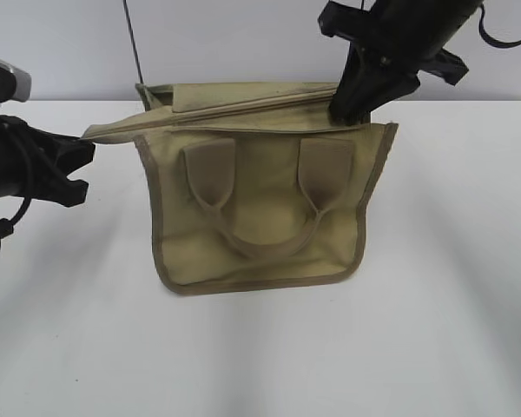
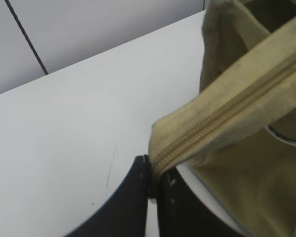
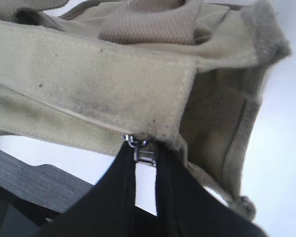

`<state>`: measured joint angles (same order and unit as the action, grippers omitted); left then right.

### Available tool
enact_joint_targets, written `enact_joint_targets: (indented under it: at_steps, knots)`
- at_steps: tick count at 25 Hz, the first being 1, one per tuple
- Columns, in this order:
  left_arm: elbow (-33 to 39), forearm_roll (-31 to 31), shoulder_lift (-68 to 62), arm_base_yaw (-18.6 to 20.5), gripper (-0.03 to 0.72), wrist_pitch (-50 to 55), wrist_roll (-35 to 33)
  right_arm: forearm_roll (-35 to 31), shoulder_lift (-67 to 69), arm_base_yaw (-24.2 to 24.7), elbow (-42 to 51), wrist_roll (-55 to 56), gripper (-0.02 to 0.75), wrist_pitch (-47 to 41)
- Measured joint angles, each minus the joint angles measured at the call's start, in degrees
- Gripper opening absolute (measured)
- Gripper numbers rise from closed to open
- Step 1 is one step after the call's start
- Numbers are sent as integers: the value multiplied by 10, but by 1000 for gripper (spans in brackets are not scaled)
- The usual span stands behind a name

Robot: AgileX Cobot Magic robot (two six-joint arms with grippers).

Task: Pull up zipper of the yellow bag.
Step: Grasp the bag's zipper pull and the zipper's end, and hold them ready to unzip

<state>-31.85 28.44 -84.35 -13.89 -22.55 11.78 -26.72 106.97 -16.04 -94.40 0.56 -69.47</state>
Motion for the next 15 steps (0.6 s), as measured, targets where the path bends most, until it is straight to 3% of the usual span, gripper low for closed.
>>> enact_joint_targets:
  at_steps: [8,10,13,15]
  knots:
    - [0,1,0,0,24,-1,0,-15,-1,3,0,-14,83,0]
    - [0,-8,0,2,95,25,6,-14,-3,10,0,-34,194,-1]
    - [0,-15,0,0,306,72,29,-14,-16,11,0,-59,430,-2]
    - [0,-21,0,-10,427,115,52,0,-32,0,0,-66,508,-2]
